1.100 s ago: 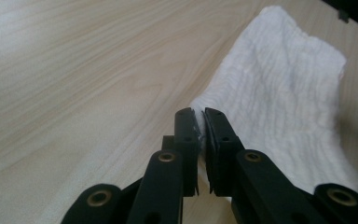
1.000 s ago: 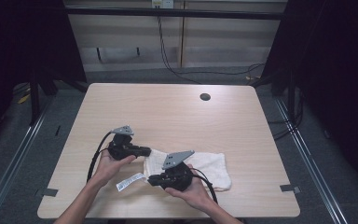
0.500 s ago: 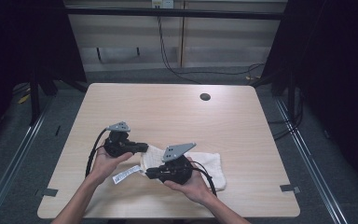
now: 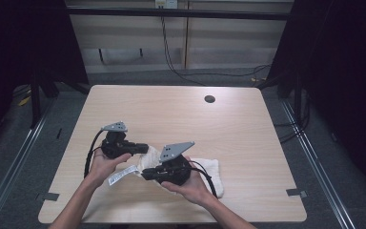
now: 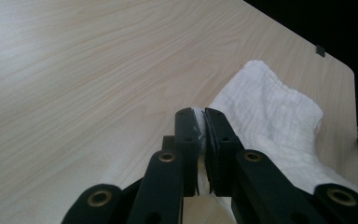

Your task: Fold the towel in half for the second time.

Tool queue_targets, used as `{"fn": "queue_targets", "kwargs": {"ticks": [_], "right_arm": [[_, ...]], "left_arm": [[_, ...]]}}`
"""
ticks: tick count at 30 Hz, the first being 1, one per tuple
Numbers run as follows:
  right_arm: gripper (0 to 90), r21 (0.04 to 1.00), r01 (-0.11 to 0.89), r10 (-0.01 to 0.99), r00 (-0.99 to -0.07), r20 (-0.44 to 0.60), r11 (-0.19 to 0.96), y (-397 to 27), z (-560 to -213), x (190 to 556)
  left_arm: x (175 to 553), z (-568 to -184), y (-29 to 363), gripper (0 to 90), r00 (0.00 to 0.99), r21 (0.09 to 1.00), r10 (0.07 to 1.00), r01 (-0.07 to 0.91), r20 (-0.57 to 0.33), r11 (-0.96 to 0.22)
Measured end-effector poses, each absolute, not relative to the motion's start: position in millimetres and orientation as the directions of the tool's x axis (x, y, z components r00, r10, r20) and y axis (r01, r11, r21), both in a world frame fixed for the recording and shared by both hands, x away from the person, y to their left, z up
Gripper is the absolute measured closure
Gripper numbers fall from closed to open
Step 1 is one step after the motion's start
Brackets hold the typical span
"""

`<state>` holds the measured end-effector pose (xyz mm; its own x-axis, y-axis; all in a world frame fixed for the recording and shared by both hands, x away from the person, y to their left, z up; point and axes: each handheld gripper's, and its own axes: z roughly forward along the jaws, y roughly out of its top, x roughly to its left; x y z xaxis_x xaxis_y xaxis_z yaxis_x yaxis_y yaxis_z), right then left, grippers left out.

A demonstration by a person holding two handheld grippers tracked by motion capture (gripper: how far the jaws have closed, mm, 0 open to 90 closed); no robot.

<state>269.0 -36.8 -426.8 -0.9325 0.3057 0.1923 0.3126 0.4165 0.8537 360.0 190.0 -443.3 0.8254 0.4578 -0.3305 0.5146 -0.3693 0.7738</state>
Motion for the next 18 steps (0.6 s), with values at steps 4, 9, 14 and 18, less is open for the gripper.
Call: {"fn": "queue_targets", "kwargs": {"ticks": [4,9,14,18], "right_arm": [[84.6,0.844,0.307,0.294,-0.937,0.187,0.44,-24,-428,269],[84.7,0.841,0.31,0.271,-0.941,0.204,0.443,-4,-436,270],[84.6,0.838,0.324,0.256,-0.939,0.229,0.439,9,-440,270],[84.6,0.848,0.316,0.235,-0.944,0.233,0.427,20,-438,271]], "left_arm": [[360,-443,200,84.7,0.827,0.76,0.467,0.513,-0.313,-0.399],[358,-446,214,84.7,0.822,0.752,0.477,0.519,-0.311,-0.405],[357,-451,231,84.6,0.801,0.743,0.483,0.555,-0.354,-0.374],[354,-443,248,84.8,0.791,0.758,0.501,0.554,-0.351,-0.345]]}}
